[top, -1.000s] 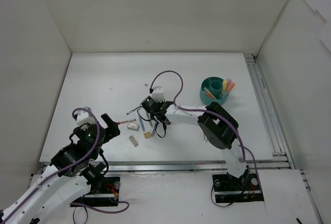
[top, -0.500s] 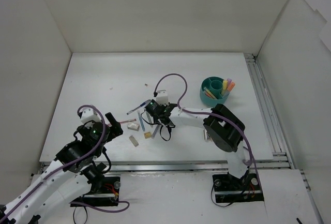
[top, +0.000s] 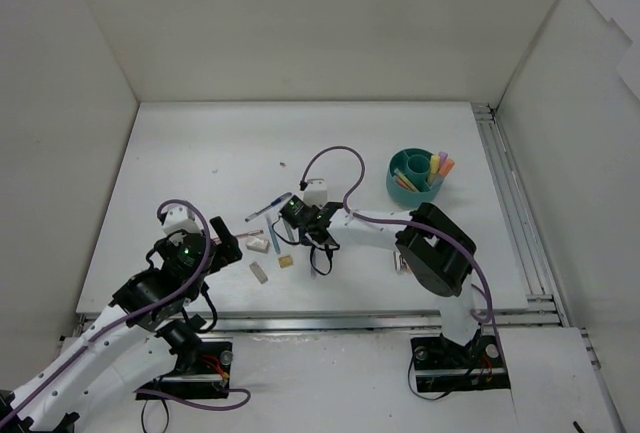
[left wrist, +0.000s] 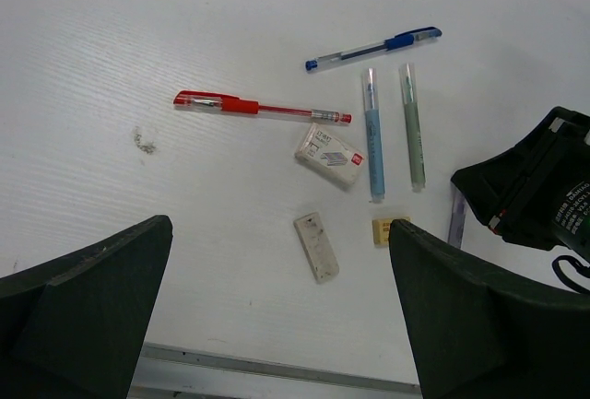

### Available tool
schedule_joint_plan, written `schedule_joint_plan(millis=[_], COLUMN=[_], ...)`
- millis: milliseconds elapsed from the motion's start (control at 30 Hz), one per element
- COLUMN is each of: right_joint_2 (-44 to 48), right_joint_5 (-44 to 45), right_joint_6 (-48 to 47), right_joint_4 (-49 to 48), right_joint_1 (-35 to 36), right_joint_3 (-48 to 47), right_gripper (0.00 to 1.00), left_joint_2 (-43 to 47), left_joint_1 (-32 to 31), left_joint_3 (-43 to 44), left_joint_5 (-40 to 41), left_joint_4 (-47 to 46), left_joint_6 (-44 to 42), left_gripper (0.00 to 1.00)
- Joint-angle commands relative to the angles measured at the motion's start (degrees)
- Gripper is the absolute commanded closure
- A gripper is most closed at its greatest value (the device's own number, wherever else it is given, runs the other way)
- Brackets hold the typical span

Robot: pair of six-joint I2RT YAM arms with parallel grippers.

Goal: Sort the stationery into containers
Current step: Pick up the pen from the center of the board, then place the pen in the storage box.

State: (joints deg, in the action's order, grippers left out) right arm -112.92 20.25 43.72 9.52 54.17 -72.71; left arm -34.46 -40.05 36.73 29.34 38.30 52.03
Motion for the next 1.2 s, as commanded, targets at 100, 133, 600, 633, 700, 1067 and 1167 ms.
schedule_joint_plan(millis=[100,133,600,633,700,1067,1167], right_joint_2=[9.62,11.39,37.08,36.73,35.06,35.67,33.48], right_joint_5=[11.10,12.08,-19.78,-23.81,-30.32,-53.54,-55.05], right_joint_6=[-5.98,-8.46,-57.25,-57.43,-58.22,-65.87,-67.89], right_joint_4=[-0.80,-2.91,-52.84,-53.20,-53.38,-53.29,-53.29], right_joint_1=[0.23,-0.03,-28.05,-30.07,-35.18,-48.37,-49.07], right_joint_3=[-0.07,0.98,26.65,26.48,25.78,28.23,28.15], right_gripper=[1.00,1.00,1.00,1.00,1.00,1.00,0.99], left_joint_2=[0.00,0.09,-6.75,-7.46,-9.30,-16.78,-17.57], left_joint_1=[0.33,0.33,1.38,1.38,1.38,3.57,3.58], left_joint_3=[3.08,3.08,4.84,5.02,5.54,7.21,7.74], left_joint_5=[-0.25,-0.25,-2.27,-2.27,-2.80,-7.62,-8.25], left_joint_4=[-2.88,-3.06,-10.79,-11.14,-12.63,-18.78,-18.88], left_joint_6=[-2.02,-2.19,-4.04,-4.04,-4.48,-5.53,-6.15], left_gripper=[0.00,0.00,0.00,0.00,0.00,0.00,0.00])
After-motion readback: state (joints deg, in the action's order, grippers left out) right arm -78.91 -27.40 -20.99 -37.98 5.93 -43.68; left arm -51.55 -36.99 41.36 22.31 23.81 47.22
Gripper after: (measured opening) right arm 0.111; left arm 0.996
